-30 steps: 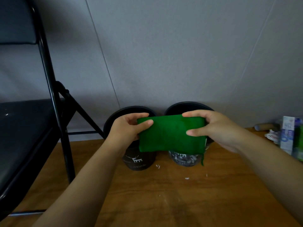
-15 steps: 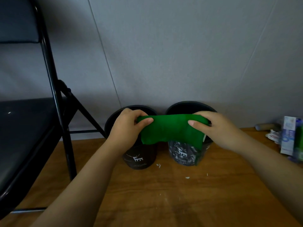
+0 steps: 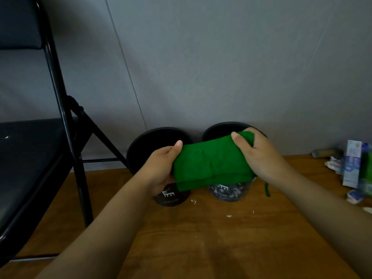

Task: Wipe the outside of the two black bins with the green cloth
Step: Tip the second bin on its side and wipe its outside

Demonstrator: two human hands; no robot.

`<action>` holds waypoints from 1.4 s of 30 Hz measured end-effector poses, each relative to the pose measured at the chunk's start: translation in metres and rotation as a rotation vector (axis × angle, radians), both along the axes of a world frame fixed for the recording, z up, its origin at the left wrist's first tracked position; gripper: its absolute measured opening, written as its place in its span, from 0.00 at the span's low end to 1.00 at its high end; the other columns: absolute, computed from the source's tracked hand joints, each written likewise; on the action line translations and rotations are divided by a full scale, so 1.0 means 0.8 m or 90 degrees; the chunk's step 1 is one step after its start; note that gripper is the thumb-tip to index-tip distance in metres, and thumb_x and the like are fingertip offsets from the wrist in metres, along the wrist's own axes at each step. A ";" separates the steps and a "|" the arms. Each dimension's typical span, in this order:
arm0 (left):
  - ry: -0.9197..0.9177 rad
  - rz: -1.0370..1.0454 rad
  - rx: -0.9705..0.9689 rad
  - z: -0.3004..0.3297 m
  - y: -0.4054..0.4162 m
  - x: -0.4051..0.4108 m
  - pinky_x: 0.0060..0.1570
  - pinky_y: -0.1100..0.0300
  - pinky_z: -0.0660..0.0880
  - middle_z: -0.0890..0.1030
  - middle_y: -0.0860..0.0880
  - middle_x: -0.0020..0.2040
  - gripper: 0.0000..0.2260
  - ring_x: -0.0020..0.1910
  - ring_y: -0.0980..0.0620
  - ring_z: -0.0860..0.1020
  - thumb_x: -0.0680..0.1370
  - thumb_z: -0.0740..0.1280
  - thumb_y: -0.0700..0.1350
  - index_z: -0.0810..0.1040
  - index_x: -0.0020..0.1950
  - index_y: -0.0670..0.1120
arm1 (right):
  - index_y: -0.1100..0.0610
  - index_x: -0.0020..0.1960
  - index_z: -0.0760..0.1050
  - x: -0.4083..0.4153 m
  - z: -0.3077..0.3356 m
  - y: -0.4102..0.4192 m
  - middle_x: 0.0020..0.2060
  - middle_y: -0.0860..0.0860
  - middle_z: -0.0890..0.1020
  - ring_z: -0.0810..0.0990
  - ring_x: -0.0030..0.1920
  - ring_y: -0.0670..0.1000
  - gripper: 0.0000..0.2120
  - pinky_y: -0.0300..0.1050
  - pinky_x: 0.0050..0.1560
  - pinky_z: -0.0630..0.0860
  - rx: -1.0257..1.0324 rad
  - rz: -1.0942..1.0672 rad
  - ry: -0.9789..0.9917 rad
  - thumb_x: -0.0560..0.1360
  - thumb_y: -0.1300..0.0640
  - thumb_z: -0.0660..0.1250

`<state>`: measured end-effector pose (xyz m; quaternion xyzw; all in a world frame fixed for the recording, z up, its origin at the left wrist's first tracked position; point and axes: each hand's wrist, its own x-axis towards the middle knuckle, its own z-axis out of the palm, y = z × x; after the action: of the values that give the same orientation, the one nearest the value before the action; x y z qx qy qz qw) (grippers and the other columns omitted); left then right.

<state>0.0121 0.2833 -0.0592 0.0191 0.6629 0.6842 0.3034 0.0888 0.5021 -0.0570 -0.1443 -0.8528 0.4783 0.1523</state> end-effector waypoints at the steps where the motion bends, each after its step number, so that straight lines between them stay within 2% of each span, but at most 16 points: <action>1: -0.030 -0.015 0.010 -0.001 -0.002 0.000 0.58 0.44 0.78 0.83 0.43 0.58 0.17 0.58 0.44 0.82 0.82 0.63 0.52 0.78 0.64 0.42 | 0.55 0.47 0.74 0.000 0.000 0.000 0.40 0.51 0.80 0.80 0.41 0.48 0.17 0.44 0.38 0.74 0.005 -0.010 -0.013 0.78 0.41 0.60; 4: -0.050 -0.052 0.021 0.002 -0.006 0.001 0.55 0.48 0.81 0.84 0.42 0.58 0.15 0.57 0.44 0.83 0.78 0.68 0.39 0.77 0.65 0.40 | 0.55 0.47 0.76 0.003 0.000 0.003 0.41 0.49 0.83 0.82 0.42 0.48 0.16 0.43 0.40 0.77 -0.083 0.022 -0.062 0.73 0.41 0.69; 7: 0.001 0.007 -0.028 0.007 -0.004 0.004 0.51 0.48 0.82 0.84 0.43 0.56 0.18 0.54 0.44 0.84 0.74 0.71 0.32 0.76 0.63 0.40 | 0.51 0.48 0.75 0.008 0.000 0.002 0.45 0.48 0.82 0.82 0.45 0.47 0.15 0.44 0.43 0.80 -0.134 0.015 -0.093 0.67 0.54 0.78; 10: 0.172 0.114 -0.140 0.013 0.013 0.013 0.48 0.47 0.82 0.83 0.45 0.51 0.13 0.50 0.44 0.83 0.73 0.73 0.33 0.77 0.54 0.45 | 0.54 0.50 0.76 0.003 0.001 -0.016 0.45 0.49 0.82 0.82 0.44 0.49 0.15 0.50 0.46 0.81 -0.077 -0.079 -0.040 0.67 0.55 0.78; 13: 0.435 0.192 -0.287 0.022 0.032 0.023 0.39 0.53 0.80 0.80 0.48 0.47 0.11 0.44 0.49 0.80 0.73 0.73 0.38 0.74 0.46 0.51 | 0.54 0.54 0.75 0.001 0.012 -0.046 0.45 0.46 0.80 0.79 0.44 0.44 0.15 0.38 0.41 0.77 -0.062 -0.107 0.026 0.71 0.55 0.75; 16: 0.530 0.216 -0.264 0.032 0.045 0.034 0.37 0.61 0.78 0.78 0.52 0.46 0.13 0.43 0.57 0.79 0.73 0.74 0.43 0.71 0.45 0.55 | 0.52 0.57 0.77 0.005 0.023 -0.069 0.47 0.45 0.82 0.81 0.46 0.43 0.14 0.36 0.42 0.78 -0.162 -0.061 0.074 0.73 0.54 0.73; 18: 0.518 0.171 -0.191 0.036 0.051 0.043 0.36 0.68 0.77 0.78 0.56 0.45 0.13 0.42 0.61 0.79 0.75 0.73 0.45 0.70 0.45 0.57 | 0.50 0.58 0.78 0.009 0.030 -0.076 0.48 0.45 0.83 0.82 0.48 0.43 0.12 0.38 0.45 0.79 -0.234 -0.030 0.097 0.75 0.53 0.71; 20: 0.479 0.112 -0.107 0.036 0.053 0.047 0.42 0.67 0.79 0.79 0.55 0.47 0.09 0.46 0.61 0.80 0.77 0.71 0.45 0.73 0.48 0.56 | 0.47 0.57 0.78 0.011 0.032 -0.074 0.49 0.44 0.83 0.82 0.49 0.41 0.11 0.36 0.45 0.79 -0.280 0.007 0.111 0.76 0.51 0.70; 22: 0.396 0.047 -0.009 0.036 0.052 0.049 0.49 0.63 0.79 0.81 0.54 0.50 0.06 0.51 0.58 0.81 0.81 0.65 0.43 0.77 0.53 0.54 | 0.47 0.60 0.76 0.012 0.032 -0.069 0.52 0.43 0.83 0.82 0.51 0.41 0.18 0.37 0.48 0.79 -0.322 0.052 0.104 0.72 0.46 0.72; 24: 0.323 -0.010 0.076 0.035 0.049 0.049 0.52 0.64 0.79 0.83 0.56 0.53 0.11 0.54 0.59 0.81 0.83 0.60 0.41 0.79 0.59 0.52 | 0.47 0.64 0.73 0.012 0.030 -0.064 0.54 0.43 0.82 0.81 0.54 0.41 0.29 0.40 0.51 0.79 -0.334 0.068 0.083 0.66 0.41 0.75; 28: 0.253 -0.104 0.171 0.033 0.045 0.048 0.62 0.58 0.77 0.82 0.49 0.61 0.18 0.62 0.54 0.79 0.82 0.54 0.31 0.79 0.63 0.45 | 0.49 0.62 0.74 0.010 0.022 -0.047 0.52 0.45 0.83 0.82 0.51 0.43 0.23 0.39 0.47 0.80 -0.323 0.001 0.086 0.69 0.52 0.76; 31: 0.292 0.022 0.130 0.027 0.046 0.037 0.53 0.62 0.79 0.82 0.47 0.56 0.14 0.56 0.51 0.81 0.81 0.60 0.31 0.79 0.59 0.44 | 0.53 0.63 0.75 0.011 0.016 -0.031 0.53 0.49 0.84 0.84 0.51 0.47 0.19 0.45 0.51 0.80 -0.409 0.013 0.062 0.73 0.56 0.72; 33: 0.305 0.097 0.048 0.022 0.048 0.027 0.49 0.65 0.79 0.79 0.51 0.57 0.12 0.56 0.54 0.80 0.80 0.66 0.39 0.77 0.62 0.47 | 0.54 0.62 0.76 0.013 0.014 -0.027 0.53 0.50 0.84 0.84 0.53 0.49 0.17 0.46 0.52 0.80 -0.433 0.056 0.051 0.74 0.57 0.71; 35: 0.226 0.064 0.039 0.017 0.051 0.022 0.50 0.61 0.80 0.80 0.50 0.59 0.14 0.57 0.53 0.81 0.79 0.68 0.46 0.75 0.65 0.47 | 0.53 0.62 0.76 0.013 0.009 -0.025 0.53 0.49 0.84 0.83 0.53 0.49 0.17 0.48 0.53 0.79 -0.422 0.080 0.042 0.74 0.55 0.71; 39: 0.183 0.035 0.060 0.010 0.070 0.020 0.49 0.53 0.82 0.82 0.46 0.57 0.11 0.56 0.50 0.82 0.80 0.67 0.46 0.77 0.61 0.44 | 0.48 0.63 0.74 0.013 0.001 -0.021 0.54 0.47 0.83 0.83 0.53 0.47 0.19 0.50 0.53 0.80 -0.436 0.060 0.023 0.74 0.48 0.70; 42: 0.186 0.041 0.083 0.011 0.097 0.016 0.42 0.59 0.82 0.82 0.46 0.54 0.11 0.50 0.53 0.83 0.79 0.69 0.44 0.76 0.60 0.42 | 0.50 0.60 0.77 0.013 0.002 -0.008 0.51 0.47 0.85 0.84 0.49 0.47 0.20 0.46 0.47 0.81 -0.394 0.030 0.025 0.71 0.44 0.72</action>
<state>0.0247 0.3607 -0.0507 0.1172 0.6542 0.7252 0.1799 0.0996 0.4958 -0.0558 -0.1549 -0.6666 0.7213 0.1065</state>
